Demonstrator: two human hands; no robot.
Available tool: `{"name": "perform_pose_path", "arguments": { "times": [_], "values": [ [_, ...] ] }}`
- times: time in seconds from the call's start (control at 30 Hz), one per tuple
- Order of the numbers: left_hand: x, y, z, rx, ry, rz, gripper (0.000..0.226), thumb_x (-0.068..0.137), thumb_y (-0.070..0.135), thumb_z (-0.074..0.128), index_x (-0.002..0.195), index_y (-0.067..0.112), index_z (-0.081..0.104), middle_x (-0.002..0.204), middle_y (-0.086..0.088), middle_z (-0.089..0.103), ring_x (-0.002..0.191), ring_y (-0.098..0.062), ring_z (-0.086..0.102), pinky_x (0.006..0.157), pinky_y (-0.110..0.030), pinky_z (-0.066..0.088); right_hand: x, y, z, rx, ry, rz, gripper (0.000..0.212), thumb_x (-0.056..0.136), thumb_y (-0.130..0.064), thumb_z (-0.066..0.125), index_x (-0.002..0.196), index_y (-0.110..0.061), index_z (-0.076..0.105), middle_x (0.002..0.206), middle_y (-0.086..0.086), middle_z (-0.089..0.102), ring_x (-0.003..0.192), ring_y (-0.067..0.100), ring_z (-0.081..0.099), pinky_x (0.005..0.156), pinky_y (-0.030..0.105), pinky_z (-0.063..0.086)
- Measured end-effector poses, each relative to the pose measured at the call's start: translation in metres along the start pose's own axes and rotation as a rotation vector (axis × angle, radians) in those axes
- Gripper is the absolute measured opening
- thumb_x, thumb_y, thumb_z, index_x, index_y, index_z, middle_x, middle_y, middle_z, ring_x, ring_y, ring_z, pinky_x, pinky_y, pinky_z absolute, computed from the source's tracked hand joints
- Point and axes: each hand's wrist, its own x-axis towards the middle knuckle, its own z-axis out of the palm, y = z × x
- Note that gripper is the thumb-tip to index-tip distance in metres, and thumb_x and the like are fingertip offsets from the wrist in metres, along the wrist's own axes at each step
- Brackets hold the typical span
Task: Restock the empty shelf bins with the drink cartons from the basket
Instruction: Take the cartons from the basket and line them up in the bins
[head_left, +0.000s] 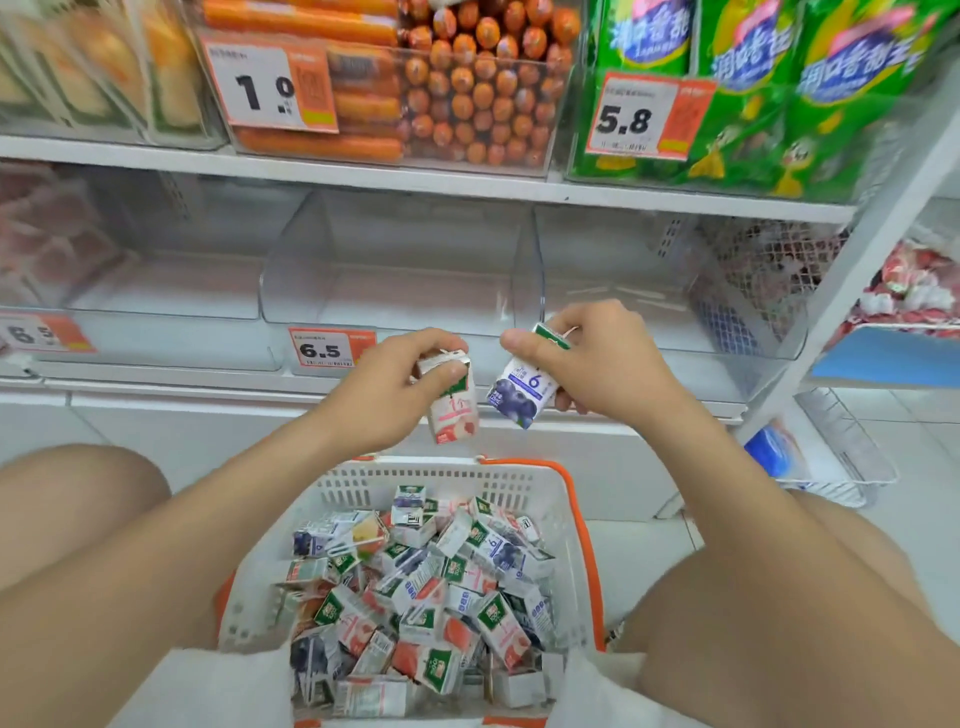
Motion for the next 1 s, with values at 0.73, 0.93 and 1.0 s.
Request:
{"name": "perform_pose_path", "arguments": {
  "times": [0.73, 0.93, 1.0],
  "values": [
    [0.059, -0.017, 0.024, 0.181, 0.150, 0.084, 0.037, 0.108, 0.034, 0.055, 0.140, 0.019, 0.065, 0.129, -0.003, 0.064, 0.119, -0.019, 0.058, 0.092, -0.015, 0.030, 0.128, 0.066, -0.006, -0.300, -0.358, 0.141, 0.033, 0.104, -0.031, 0.049, 0.075, -0.015, 0.054, 0.078, 0.002, 0.054, 0.075, 0.022, 0.048, 0.070, 0.035, 0.036],
    [0.067, -0.009, 0.011, 0.035, 0.154, 0.084, 0.026, 0.105, 0.035, 0.061, 0.125, 0.023, 0.072, 0.114, 0.005, 0.072, 0.101, -0.015, 0.064, 0.089, -0.030, 0.048, 0.119, 0.045, 0.010, -0.385, 0.109, 0.134, 0.017, 0.086, -0.011, 0.049, 0.082, -0.012, 0.065, 0.084, 0.011, 0.067, 0.085, 0.037, 0.060, 0.067, 0.035, 0.050],
    [0.070, -0.013, 0.003, -0.032, 0.162, 0.071, 0.021, 0.104, 0.036, 0.063, 0.121, 0.026, 0.072, 0.108, 0.012, 0.073, 0.097, -0.008, 0.065, 0.079, -0.022, 0.048, 0.110, 0.017, 0.023, -0.239, 0.388, -0.059, 0.018, 0.083, -0.012, 0.052, 0.089, -0.015, 0.069, 0.085, 0.004, 0.071, 0.084, 0.029, 0.065, 0.077, 0.038, 0.053]
  ]
}}
